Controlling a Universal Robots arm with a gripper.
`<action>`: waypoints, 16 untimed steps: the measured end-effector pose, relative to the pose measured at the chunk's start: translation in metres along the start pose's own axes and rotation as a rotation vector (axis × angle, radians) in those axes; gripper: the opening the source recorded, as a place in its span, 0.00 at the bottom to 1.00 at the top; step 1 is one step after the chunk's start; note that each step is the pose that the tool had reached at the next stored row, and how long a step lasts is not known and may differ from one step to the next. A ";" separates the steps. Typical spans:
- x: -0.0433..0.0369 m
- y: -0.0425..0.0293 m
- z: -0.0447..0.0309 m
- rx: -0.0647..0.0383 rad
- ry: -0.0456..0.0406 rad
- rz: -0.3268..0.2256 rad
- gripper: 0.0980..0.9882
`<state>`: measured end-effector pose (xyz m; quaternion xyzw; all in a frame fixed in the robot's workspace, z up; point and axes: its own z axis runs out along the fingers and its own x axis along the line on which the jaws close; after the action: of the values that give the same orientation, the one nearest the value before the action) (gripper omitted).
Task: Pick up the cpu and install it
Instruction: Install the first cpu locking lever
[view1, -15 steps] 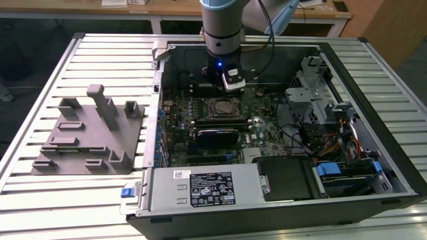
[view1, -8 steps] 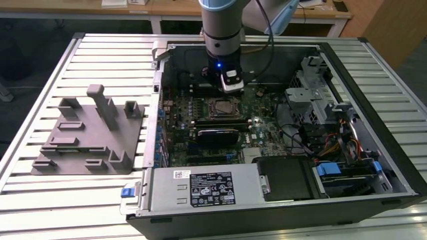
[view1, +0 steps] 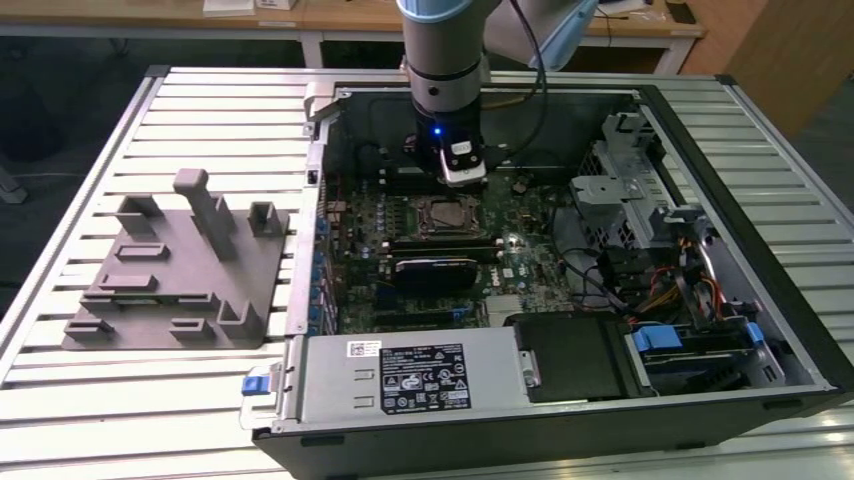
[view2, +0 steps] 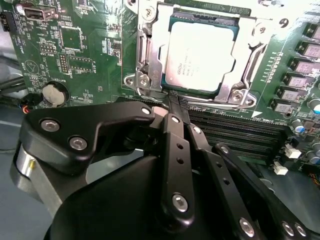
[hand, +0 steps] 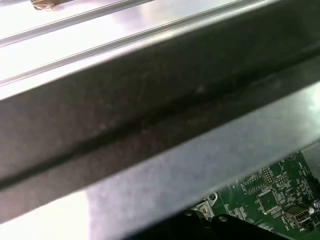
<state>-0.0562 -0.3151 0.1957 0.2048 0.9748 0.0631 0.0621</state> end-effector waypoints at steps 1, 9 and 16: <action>0.0000 0.0000 0.0000 0.000 0.0000 0.000 0.01; -0.0034 0.0016 0.0014 0.000 0.0000 0.000 0.01; -0.0040 0.0020 0.0015 -0.007 0.0035 -0.001 0.01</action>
<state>-0.0516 -0.3148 0.1949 0.2037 0.9748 0.0670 0.0612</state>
